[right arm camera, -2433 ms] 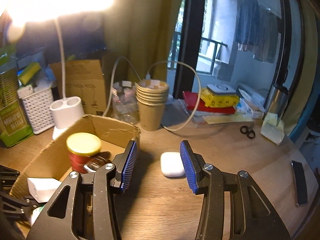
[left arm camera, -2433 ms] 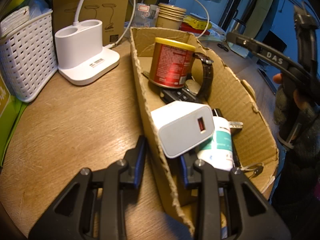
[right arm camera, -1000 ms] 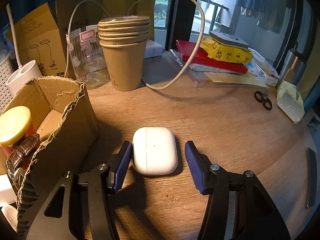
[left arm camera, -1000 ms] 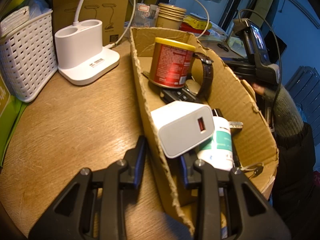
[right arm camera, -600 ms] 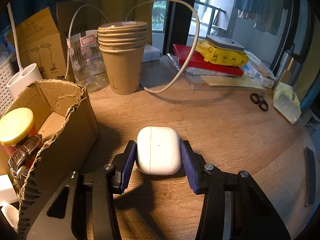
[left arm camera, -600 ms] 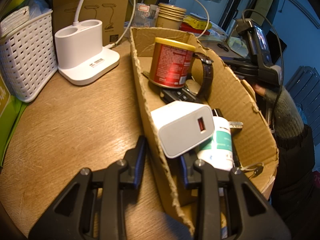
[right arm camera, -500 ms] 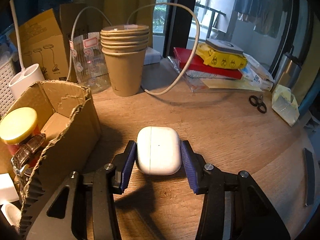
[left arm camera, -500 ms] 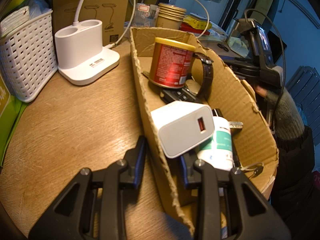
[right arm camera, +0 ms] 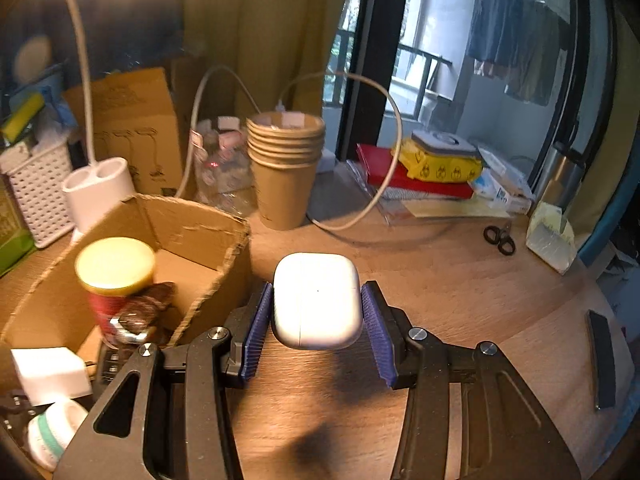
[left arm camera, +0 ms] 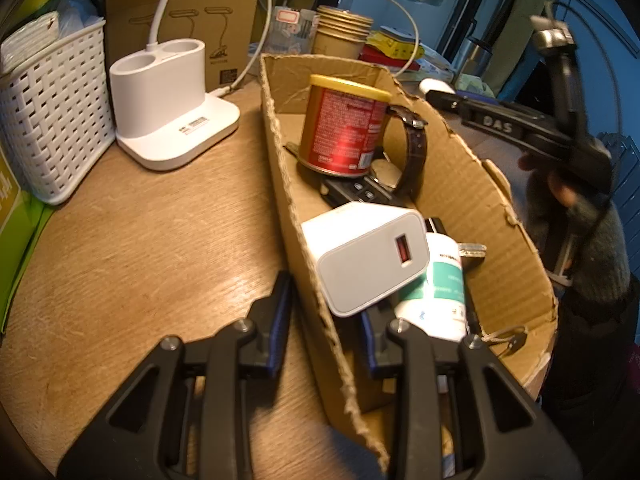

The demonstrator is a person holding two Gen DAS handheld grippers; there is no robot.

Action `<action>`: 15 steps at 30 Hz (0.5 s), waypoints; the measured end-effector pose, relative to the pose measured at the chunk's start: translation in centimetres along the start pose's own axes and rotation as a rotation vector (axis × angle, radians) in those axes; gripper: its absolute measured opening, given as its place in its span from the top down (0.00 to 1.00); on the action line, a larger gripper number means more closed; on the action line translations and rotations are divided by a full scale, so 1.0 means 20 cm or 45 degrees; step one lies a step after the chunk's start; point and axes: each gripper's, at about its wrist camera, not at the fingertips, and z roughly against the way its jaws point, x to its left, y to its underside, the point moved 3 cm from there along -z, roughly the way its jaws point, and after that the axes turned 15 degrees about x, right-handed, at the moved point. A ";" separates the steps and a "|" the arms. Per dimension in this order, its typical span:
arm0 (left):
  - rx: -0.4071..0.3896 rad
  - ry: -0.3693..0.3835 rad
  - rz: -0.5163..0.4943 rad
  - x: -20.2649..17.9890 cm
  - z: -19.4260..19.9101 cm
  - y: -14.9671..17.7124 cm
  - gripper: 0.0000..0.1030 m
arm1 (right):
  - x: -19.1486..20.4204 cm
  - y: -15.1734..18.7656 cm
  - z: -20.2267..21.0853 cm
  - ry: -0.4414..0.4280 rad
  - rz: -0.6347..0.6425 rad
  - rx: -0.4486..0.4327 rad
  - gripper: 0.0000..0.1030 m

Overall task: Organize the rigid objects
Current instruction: 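Carry the AirPods case into the cardboard box and open the right gripper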

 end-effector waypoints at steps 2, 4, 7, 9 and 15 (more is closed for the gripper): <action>0.000 0.000 0.000 0.00 0.00 0.00 0.69 | 0.02 0.00 0.04 -0.005 0.006 -0.019 0.53; 0.000 0.000 0.000 0.00 0.00 0.00 0.69 | 0.03 0.00 0.08 -0.012 0.012 -0.044 0.53; 0.000 0.000 0.000 0.00 0.00 0.00 0.69 | 0.06 0.01 0.15 -0.033 0.016 -0.077 0.53; 0.000 0.000 0.000 0.00 0.00 0.00 0.69 | 0.07 0.02 0.19 -0.046 0.020 -0.095 0.53; 0.000 0.000 0.000 0.00 0.00 0.00 0.69 | 0.13 0.05 0.28 -0.071 0.050 -0.133 0.53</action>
